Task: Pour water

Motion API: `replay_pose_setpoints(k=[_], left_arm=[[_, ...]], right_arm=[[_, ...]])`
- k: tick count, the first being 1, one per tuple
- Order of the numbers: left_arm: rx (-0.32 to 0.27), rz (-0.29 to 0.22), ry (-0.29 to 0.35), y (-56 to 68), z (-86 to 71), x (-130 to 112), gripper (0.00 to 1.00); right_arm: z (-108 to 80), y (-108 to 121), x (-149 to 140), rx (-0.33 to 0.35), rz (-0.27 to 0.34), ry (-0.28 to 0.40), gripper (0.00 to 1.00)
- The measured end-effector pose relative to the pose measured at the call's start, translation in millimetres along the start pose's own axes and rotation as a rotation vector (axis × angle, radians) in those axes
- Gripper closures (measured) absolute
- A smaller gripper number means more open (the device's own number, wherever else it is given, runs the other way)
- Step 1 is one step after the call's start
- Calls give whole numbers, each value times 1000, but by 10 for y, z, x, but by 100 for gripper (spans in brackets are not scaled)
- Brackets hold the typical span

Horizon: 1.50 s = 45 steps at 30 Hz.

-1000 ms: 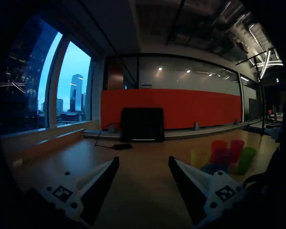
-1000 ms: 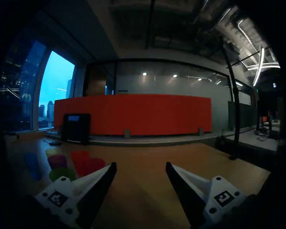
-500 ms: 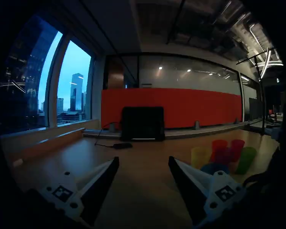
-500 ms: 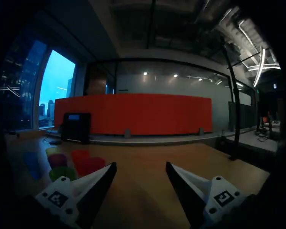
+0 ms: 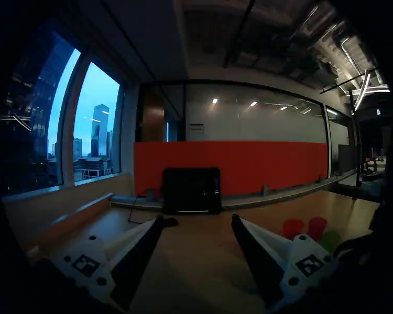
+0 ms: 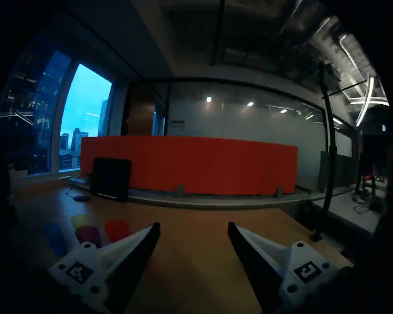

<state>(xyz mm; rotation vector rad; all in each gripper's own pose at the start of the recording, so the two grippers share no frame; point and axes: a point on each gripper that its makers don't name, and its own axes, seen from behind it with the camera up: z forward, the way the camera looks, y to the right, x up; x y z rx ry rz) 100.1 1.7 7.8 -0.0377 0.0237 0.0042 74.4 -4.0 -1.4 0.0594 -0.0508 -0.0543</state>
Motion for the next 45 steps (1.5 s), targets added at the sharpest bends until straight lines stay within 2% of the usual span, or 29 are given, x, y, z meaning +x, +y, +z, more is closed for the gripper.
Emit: replay_pose_setpoints(k=[8, 13, 23, 30, 39, 45], left_arm=[[-21, 0, -10, 20, 144, 556, 4], [-30, 8, -22, 37, 229, 842, 4], [-59, -13, -33, 87, 334, 1226, 4], [-116, -15, -40, 176, 341, 1247, 4], [-229, -15, -52, 361, 340, 1253, 4], [-331, -37, -48, 541, 296, 1278, 4]], right_arm=[[30, 19, 524, 37, 39, -20, 0], [40, 4, 821, 55, 38, -16, 0], [74, 13, 1333, 58, 23, 18, 0], [89, -56, 1323, 97, 24, 6, 0], [10, -348, 1405, 256, 40, 26, 0], [-83, -604, 1508, 376, 16, 51, 0]])
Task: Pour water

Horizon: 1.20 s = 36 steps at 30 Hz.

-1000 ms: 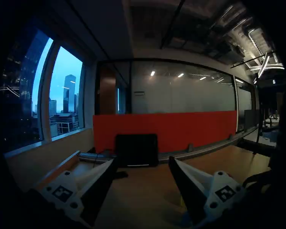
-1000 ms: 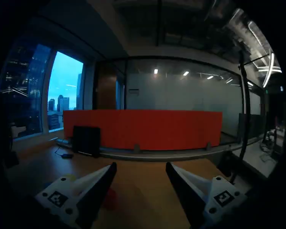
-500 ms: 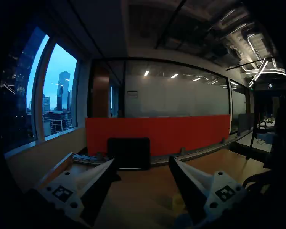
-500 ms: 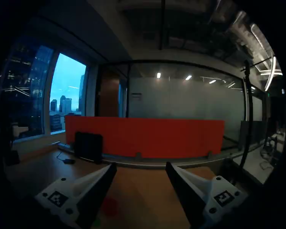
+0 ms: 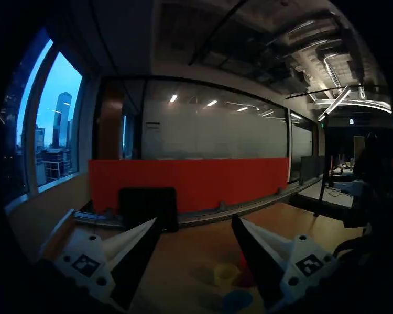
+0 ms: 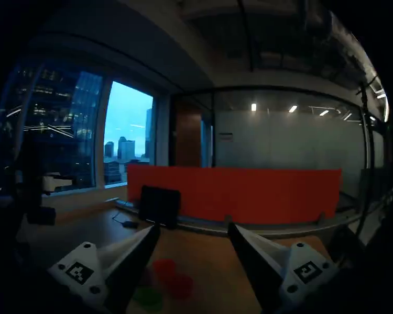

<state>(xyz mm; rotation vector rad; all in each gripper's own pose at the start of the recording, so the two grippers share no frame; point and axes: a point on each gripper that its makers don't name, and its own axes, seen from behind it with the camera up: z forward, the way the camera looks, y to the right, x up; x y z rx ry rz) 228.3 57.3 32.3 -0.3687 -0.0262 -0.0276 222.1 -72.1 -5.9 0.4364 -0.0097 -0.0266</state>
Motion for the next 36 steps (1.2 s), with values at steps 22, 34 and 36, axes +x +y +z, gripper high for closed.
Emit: replay_pose_setpoints(k=[22, 34, 36], left_arm=[[-264, -4, -13, 542, -80, -51, 4], [-305, 62, -91, 556, -126, -407, 4], [-315, 69, -103, 572, -133, -464, 4]], right_arm=[[5, -726, -31, 280, -58, -44, 1], [-76, -752, -393, 349, -97, -149, 0], [-91, -755, -453, 358, -104, -164, 0]])
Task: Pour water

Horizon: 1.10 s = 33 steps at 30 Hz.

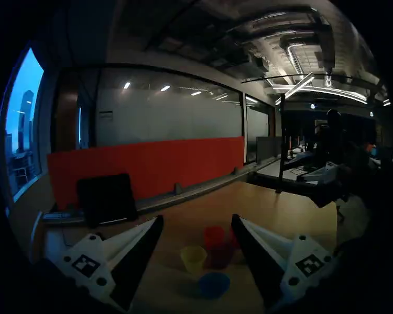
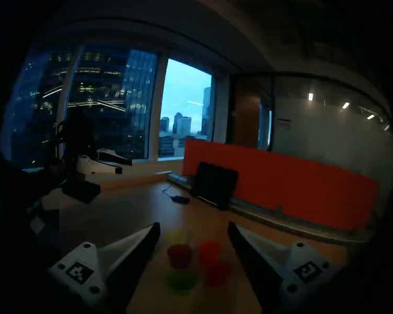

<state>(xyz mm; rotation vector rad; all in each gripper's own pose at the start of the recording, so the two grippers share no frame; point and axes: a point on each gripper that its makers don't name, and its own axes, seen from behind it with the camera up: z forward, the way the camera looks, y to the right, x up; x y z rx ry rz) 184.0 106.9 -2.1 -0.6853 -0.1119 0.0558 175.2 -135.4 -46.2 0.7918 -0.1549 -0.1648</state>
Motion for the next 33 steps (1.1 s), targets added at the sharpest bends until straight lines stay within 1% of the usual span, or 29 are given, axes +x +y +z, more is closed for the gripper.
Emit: replay_pose_setpoints(k=[7, 12, 18, 21, 33], left_arm=[[-30, 20, -46, 88, 29, -230, 4], [-39, 24, -83, 102, 54, -414, 4], [-55, 16, -121, 129, 89, -620, 4], [-66, 15, -142, 160, 110, -738, 4], [-101, 38, -220, 258, 175, -1236, 4]], right_arm=[[4, -46, -247, 31, -7, -53, 0], [25, -47, -379, 41, -9, -82, 0], [52, -42, -556, 55, -6, -119, 0], [71, -37, -664, 59, -6, -138, 0], [188, -23, -1156, 84, -11, -230, 0]])
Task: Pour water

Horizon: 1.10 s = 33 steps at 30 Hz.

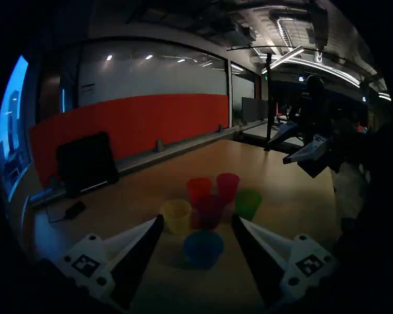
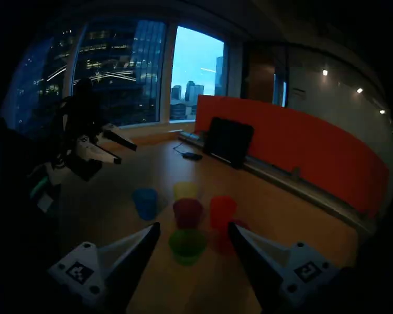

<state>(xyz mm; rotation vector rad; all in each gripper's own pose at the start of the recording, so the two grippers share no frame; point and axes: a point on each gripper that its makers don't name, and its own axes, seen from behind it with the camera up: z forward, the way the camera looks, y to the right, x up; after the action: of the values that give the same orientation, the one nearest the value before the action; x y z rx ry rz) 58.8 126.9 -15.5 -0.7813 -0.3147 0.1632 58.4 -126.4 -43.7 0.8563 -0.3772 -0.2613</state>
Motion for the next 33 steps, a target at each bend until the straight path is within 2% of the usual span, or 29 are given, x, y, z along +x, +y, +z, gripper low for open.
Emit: replay_pose_setpoints(k=[16, 33], left_arm=[[-39, -11, -123, 78, 177, -584, 4], [-89, -6, -252, 90, 347, -1074, 4]], right_arm=[[272, -38, -544, 32, -27, -104, 0], [566, -50, -928, 67, -25, -189, 0]])
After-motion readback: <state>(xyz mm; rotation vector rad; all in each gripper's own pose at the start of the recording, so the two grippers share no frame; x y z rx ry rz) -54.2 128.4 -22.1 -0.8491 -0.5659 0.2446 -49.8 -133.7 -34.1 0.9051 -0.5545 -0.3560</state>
